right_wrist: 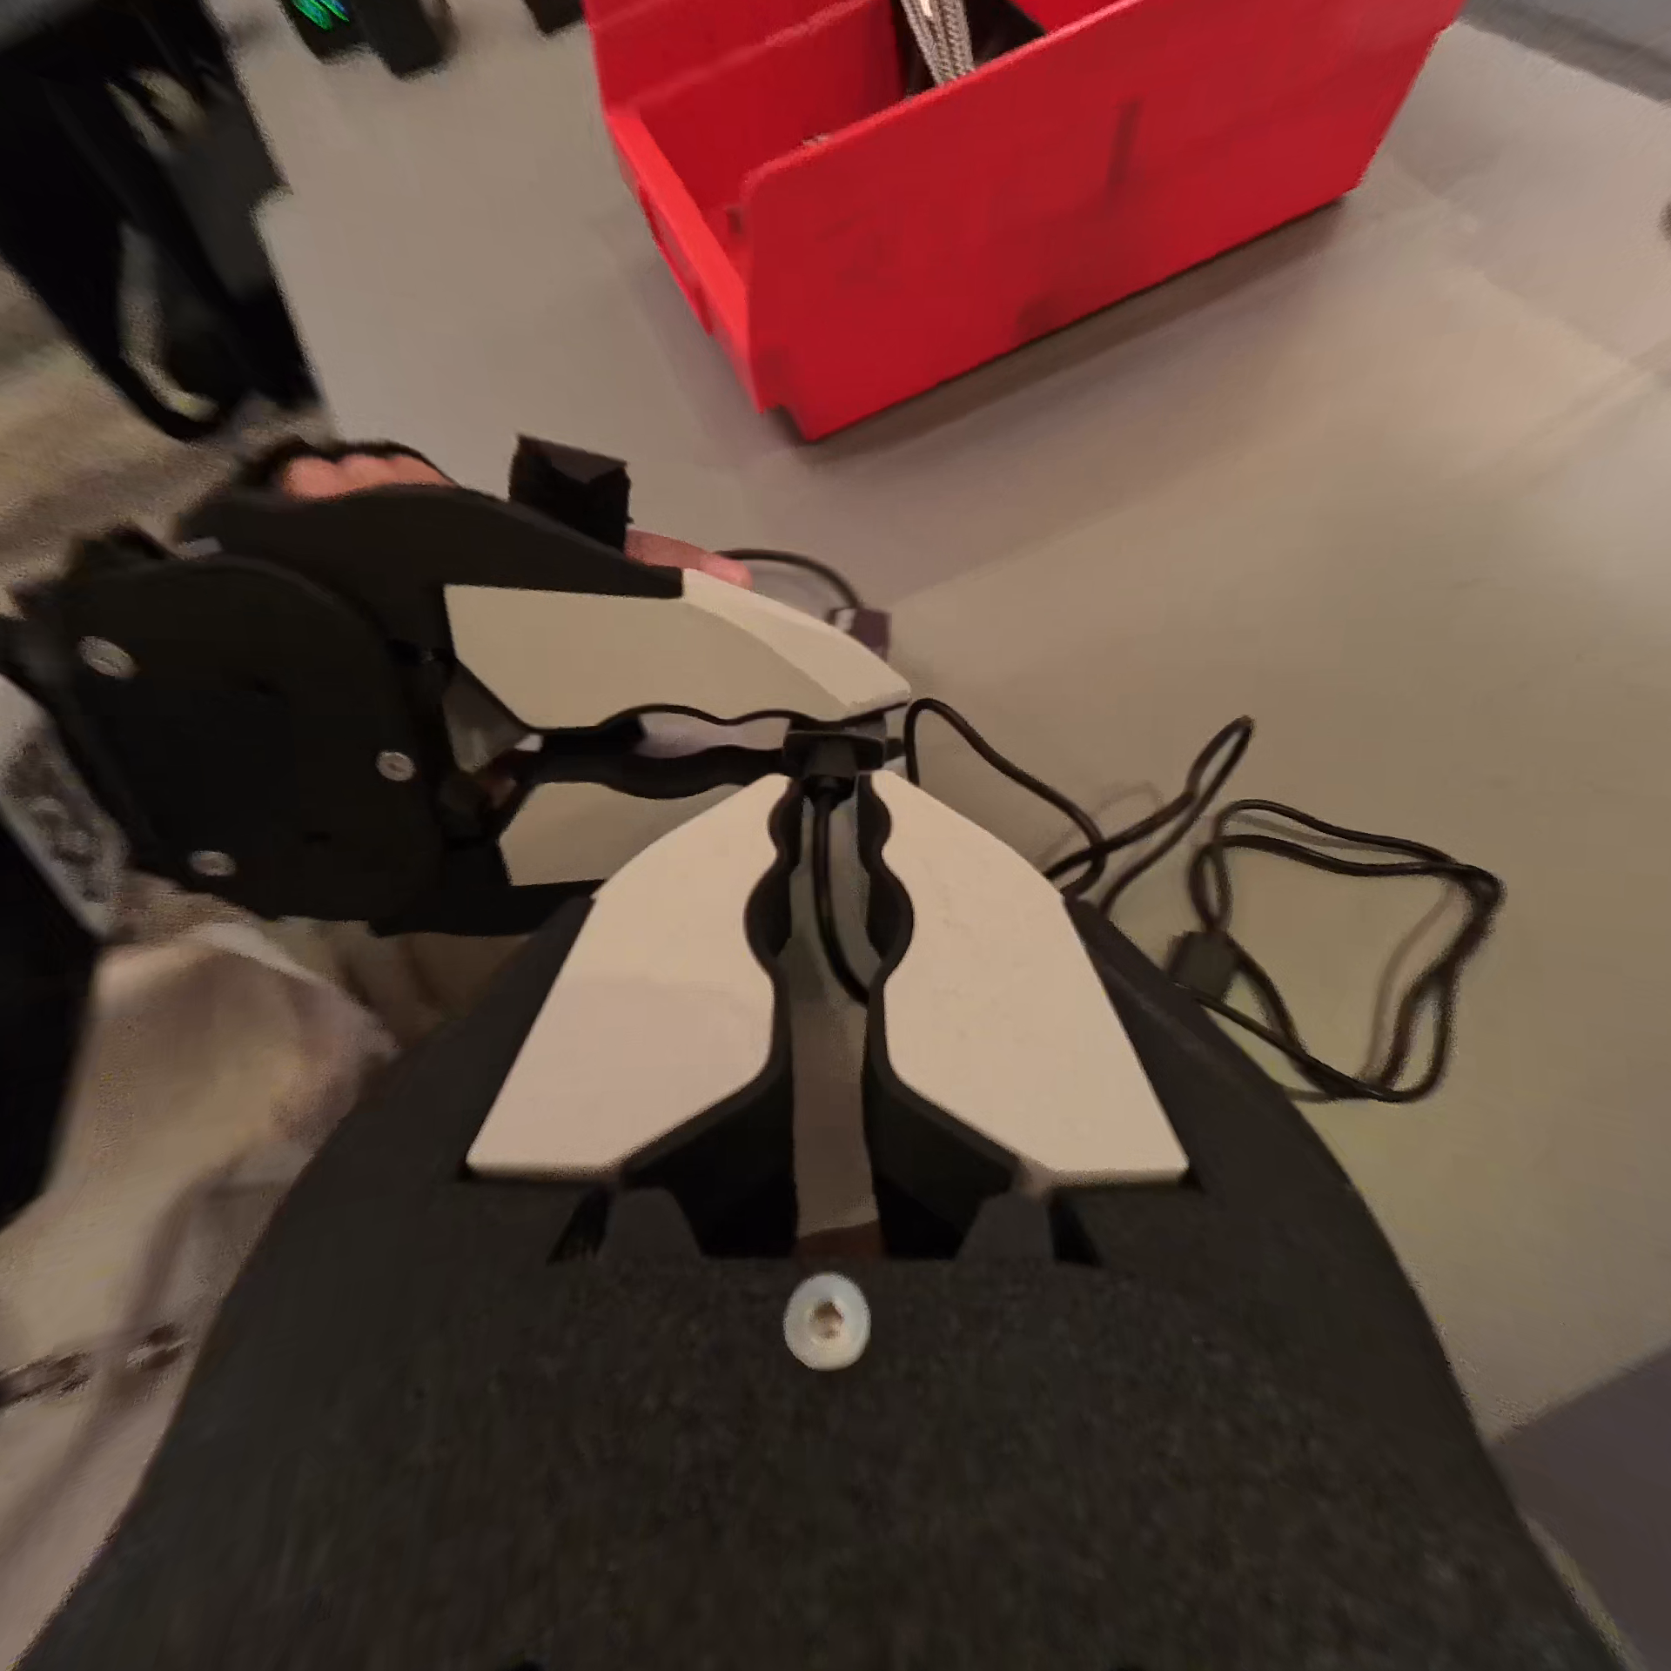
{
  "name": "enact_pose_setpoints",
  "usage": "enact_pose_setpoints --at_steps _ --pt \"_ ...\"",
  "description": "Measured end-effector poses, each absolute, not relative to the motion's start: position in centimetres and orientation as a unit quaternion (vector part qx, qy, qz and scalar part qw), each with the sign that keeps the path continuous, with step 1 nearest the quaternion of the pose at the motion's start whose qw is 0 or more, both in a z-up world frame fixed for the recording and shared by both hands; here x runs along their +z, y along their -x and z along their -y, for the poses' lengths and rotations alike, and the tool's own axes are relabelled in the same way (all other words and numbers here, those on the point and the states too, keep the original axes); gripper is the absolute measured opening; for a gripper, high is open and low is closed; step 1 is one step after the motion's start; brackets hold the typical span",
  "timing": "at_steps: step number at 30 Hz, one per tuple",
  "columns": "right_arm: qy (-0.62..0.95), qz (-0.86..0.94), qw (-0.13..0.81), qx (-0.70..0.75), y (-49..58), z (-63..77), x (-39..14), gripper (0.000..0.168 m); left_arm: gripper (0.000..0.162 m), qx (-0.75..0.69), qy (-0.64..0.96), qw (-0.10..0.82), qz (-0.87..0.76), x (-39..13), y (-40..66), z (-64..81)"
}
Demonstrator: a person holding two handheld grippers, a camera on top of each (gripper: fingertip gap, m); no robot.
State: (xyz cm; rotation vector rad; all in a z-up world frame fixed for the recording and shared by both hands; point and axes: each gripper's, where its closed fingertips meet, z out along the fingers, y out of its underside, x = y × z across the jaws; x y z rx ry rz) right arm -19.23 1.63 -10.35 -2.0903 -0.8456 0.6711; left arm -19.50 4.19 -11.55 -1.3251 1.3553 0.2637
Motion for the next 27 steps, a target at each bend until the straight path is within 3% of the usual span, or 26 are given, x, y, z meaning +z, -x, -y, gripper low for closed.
enact_pose_setpoints --at_steps 5,10,14,18,20,23,27 --pt "0.776 0.229 0.35 0.471 17.3 -3.4 -5.0 0.02 0.009 0.196 0.444 0.626 -0.61 -10.2 19.0 -3.0" --pt "0.782 0.212 0.162 0.563 18.3 -5.5 -6.7 0.038 0.009 0.212 0.4 0.666 -0.593 -8.1 18.3 -1.8" --pt "0.759 0.254 0.031 0.599 21.2 -3.9 -8.0 0.033 0.009 0.232 0.389 0.674 -0.584 -7.5 18.4 -1.6" --pt "0.739 0.278 -0.039 0.613 22.7 -2.5 -8.8 0.015 0.009 0.246 0.397 0.668 -0.579 -7.5 18.7 -1.9" --pt "0.747 0.275 -0.02 0.605 22.9 -3.4 -9.2 0.013 0.011 0.24 0.432 0.658 -0.568 -8.2 19.0 -2.8" --pt "0.76 0.276 0.035 0.588 22.0 -5.5 -8.7 0.01 0.055 0.21 0.521 0.66 -0.499 -8.3 20.2 -4.5" --pt "0.802 0.267 0.177 0.504 17.4 -11.0 -6.4 0.009 0.055 0.075 0.637 0.633 -0.433 -8.8 21.8 -5.9"
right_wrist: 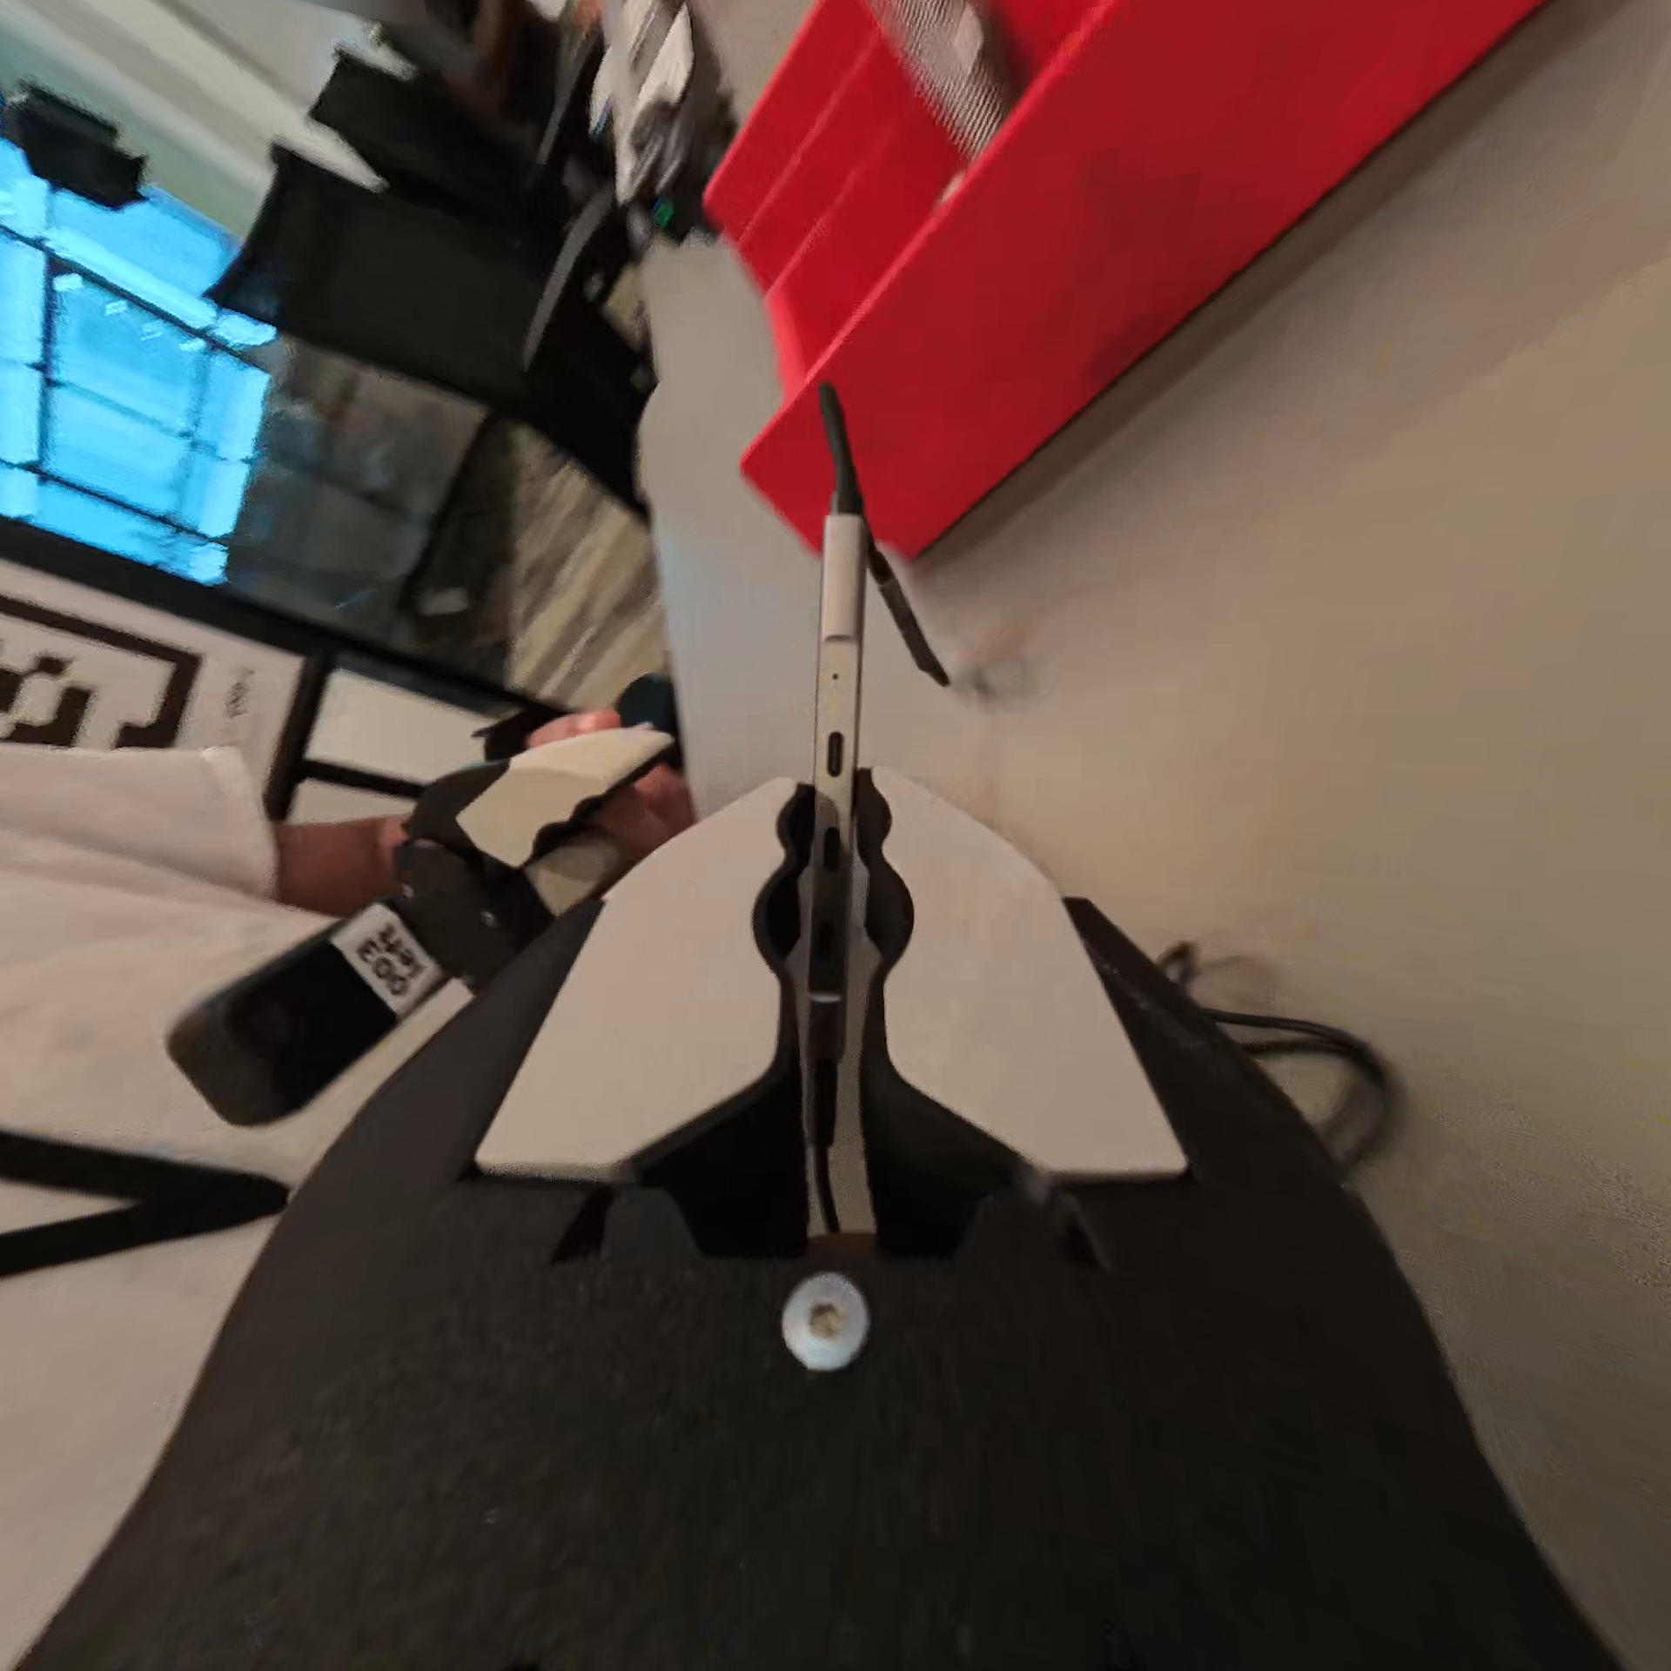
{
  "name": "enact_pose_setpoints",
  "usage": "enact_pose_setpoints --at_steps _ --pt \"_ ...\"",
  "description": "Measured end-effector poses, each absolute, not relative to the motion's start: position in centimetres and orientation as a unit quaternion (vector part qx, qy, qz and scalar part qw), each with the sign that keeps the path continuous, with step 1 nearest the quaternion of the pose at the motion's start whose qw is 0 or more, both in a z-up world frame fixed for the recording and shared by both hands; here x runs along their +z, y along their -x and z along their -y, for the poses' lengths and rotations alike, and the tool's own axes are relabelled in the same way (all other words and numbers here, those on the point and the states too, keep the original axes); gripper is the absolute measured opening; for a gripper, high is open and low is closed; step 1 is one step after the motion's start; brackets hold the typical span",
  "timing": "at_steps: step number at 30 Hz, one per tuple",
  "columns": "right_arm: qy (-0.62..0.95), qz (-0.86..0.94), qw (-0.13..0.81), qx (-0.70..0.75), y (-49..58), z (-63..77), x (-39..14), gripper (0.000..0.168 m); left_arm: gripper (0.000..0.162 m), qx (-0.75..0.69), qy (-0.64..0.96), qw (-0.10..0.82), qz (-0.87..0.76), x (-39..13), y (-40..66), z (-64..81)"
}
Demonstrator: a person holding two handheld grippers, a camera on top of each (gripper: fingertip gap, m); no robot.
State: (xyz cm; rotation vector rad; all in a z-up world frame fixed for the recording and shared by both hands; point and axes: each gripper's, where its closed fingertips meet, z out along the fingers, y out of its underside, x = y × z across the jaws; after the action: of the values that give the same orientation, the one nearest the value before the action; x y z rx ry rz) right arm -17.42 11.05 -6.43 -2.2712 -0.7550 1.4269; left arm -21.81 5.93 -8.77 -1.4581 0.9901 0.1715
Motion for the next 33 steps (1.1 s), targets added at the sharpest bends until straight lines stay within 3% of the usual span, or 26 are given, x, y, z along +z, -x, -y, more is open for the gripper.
enact_pose_setpoints --at_steps 8,13,26,33 --pt "0.754 0.266 0.461 0.385 6.9 -17.1 9.8 0.009 0.043 -0.141 0.792 0.518 -0.29 -12.2 25.0 -8.8" --pt "0.71 0.262 0.571 0.318 1.1 -19.9 19.7 0.009 0.039 -0.255 0.817 0.47 -0.214 -12.5 25.3 -9.0" --pt "0.661 0.235 0.661 0.266 -7.3 -22.3 36.8 0.009 0.039 -0.249 0.827 0.458 -0.211 -13.2 26.1 -9.5" --pt "0.673 0.21 0.665 0.248 -10.9 -24.2 36.2 0.009 0.039 -0.243 0.828 0.456 -0.218 -13.5 26.0 -9.5"
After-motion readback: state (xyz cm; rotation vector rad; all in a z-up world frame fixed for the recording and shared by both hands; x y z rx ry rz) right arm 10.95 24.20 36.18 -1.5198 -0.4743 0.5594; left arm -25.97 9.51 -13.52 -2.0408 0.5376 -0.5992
